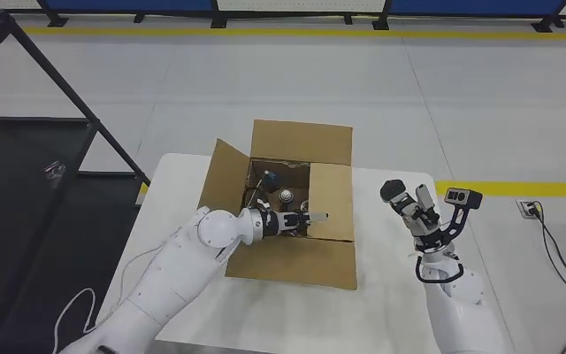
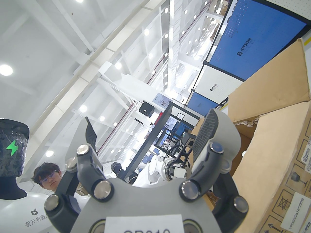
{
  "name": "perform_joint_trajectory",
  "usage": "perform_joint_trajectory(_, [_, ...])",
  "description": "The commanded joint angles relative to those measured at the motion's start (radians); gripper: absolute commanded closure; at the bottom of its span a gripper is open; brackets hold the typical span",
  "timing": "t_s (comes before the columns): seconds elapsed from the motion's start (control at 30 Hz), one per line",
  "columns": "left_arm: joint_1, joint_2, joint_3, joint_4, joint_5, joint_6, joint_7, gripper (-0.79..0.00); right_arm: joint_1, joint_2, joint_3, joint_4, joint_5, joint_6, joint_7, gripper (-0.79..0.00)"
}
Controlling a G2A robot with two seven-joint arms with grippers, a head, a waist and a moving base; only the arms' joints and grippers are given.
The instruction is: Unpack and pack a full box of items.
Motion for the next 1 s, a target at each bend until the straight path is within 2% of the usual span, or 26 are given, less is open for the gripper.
perform_joint_trajectory(0.0, [-0.007, -0.013, 0.007, 0.03, -0.021, -0.031, 0.011, -0.785, -0.001, 0.002, -0.003, -0.003, -0.006, 0.005, -0.008, -0.785])
perform_joint_trajectory(0.1, [-0.022, -0.029, 0.016, 0.068, -0.024, -0.038, 0.021, -0.785, -0.002, 0.005, -0.008, -0.011, -0.015, 0.015, -0.018, -0.785])
perform_joint_trajectory(0.57, [-0.022, -0.029, 0.016, 0.068, -0.024, -0.038, 0.021, -0.785, 0.048, 0.012, -0.058, 0.029, -0.025, 0.034, -0.031, -0.785])
perform_joint_trajectory(0.73, [0.009, -0.026, -0.004, 0.036, -0.005, -0.017, 0.051, -0.785, 0.065, 0.015, -0.073, 0.038, -0.019, 0.034, -0.028, -0.785])
perform_joint_trajectory(0.97, [0.015, -0.041, 0.0, 0.061, 0.026, -0.003, 0.072, -0.785, 0.059, 0.022, -0.074, 0.029, -0.01, 0.023, -0.028, -0.785])
